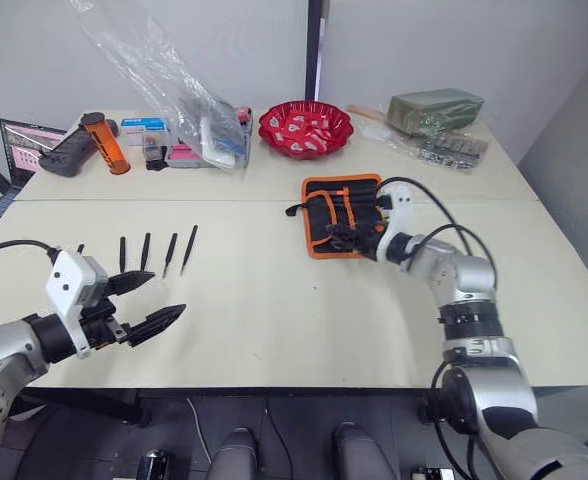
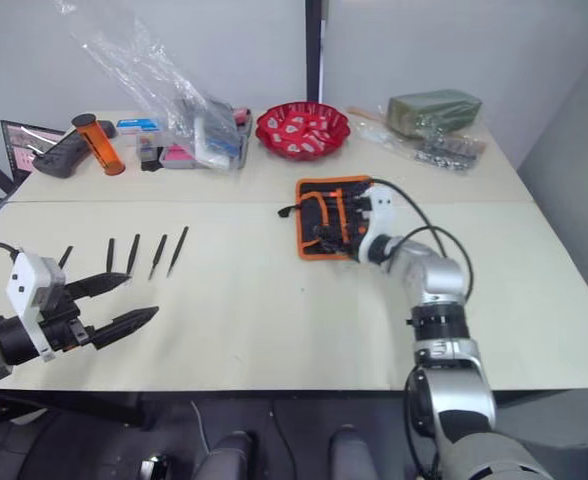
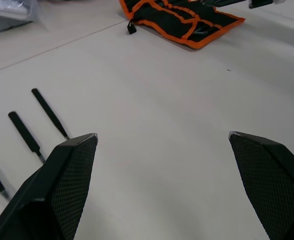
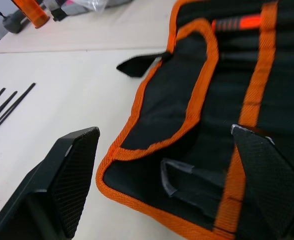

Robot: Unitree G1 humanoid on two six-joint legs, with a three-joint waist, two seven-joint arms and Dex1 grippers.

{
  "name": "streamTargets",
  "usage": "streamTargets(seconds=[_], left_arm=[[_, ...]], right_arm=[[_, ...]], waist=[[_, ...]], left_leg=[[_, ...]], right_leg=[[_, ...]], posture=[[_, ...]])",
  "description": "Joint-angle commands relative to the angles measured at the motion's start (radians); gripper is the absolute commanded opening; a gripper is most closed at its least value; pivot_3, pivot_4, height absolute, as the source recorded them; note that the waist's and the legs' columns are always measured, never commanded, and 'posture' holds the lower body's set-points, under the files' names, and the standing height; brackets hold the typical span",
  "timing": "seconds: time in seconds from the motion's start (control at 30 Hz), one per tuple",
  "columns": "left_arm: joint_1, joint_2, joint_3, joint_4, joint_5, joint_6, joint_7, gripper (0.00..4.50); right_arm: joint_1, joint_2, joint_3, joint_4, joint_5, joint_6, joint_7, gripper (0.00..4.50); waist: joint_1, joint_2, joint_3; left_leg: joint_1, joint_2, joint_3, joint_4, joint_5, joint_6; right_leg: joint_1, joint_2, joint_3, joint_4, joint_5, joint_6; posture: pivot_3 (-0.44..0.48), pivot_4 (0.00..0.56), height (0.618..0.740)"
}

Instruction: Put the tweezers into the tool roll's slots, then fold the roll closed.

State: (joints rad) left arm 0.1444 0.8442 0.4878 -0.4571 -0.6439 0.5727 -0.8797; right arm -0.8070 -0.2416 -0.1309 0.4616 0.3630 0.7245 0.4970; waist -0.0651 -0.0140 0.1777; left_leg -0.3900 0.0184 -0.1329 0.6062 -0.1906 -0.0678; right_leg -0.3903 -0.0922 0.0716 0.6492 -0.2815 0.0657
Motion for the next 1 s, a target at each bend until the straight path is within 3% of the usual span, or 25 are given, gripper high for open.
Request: streamTargets(seconds=[0.03,0.33,0.43,0.77,0.8,1.0], left_arm=[[-0.007,0.018,0.003,0.013,0.025,-0.021,-0.006,4.48],[-0.036,0.018,0.012,0.023,0.016,-0.021,-0.023,4.48],[-0.029,0.023,0.023,0.033,0.024,-0.025,-0.029,4.5],[0.005,0.031,0.066,0.039,0.034,-0.025,-0.037,4.5],[0.006,0.033,0.065,0.039,0.04,-0.025,-0.036,4.5],[-0.004,0.034,0.059,0.049,0.05,-0.027,-0.041,4.5]], right_arm=[[-0.034,0.023,-0.01,0.03,-0.017,-0.045,-0.048,4.5],[-0.086,0.106,-0.036,0.143,-0.014,-0.154,-0.094,4.5],[-0.095,0.13,-0.049,0.163,-0.003,-0.147,-0.111,3.7],[-0.116,0.159,-0.091,0.205,0.005,-0.191,-0.163,0.21],[-0.114,0.161,-0.056,0.213,-0.022,-0.212,-0.144,0.03],[-0.118,0.18,0.118,0.181,-0.105,-0.26,0.025,0.03]], waist=[[-0.004,0.0,0.0],[-0.008,0.0,0.0],[-0.007,0.0,0.0],[-0.007,0.0,0.0],[-0.007,0.0,0.0],[-0.012,0.0,0.0]], left_leg=[[0.0,0.0,0.0,0.0,0.0,0.0],[0.001,0.001,0.0,-0.001,0.0,0.0],[0.0,0.001,0.0,-0.001,0.0,0.0],[0.0,0.001,0.0,-0.001,0.0,0.0],[0.0,0.001,0.0,-0.001,0.0,0.0],[0.001,0.001,0.0,-0.001,0.0,0.0]], right_leg=[[0.0,0.0,0.0,0.0,0.0,0.0],[0.0,0.001,0.0,0.0,0.0,0.0],[-0.001,0.001,0.0,0.0,0.0,0.0],[-0.001,0.001,0.0,0.0,0.0,0.0],[-0.001,0.001,0.0,0.0,0.0,0.0],[-0.001,0.001,0.0,0.0,0.0,0.0]], posture=[[0.0,0.15,0.74],[0.0,0.15,0.74],[0.0,0.15,0.74],[0.0,0.15,0.74],[0.0,0.15,0.74],[0.0,0.15,0.74]])
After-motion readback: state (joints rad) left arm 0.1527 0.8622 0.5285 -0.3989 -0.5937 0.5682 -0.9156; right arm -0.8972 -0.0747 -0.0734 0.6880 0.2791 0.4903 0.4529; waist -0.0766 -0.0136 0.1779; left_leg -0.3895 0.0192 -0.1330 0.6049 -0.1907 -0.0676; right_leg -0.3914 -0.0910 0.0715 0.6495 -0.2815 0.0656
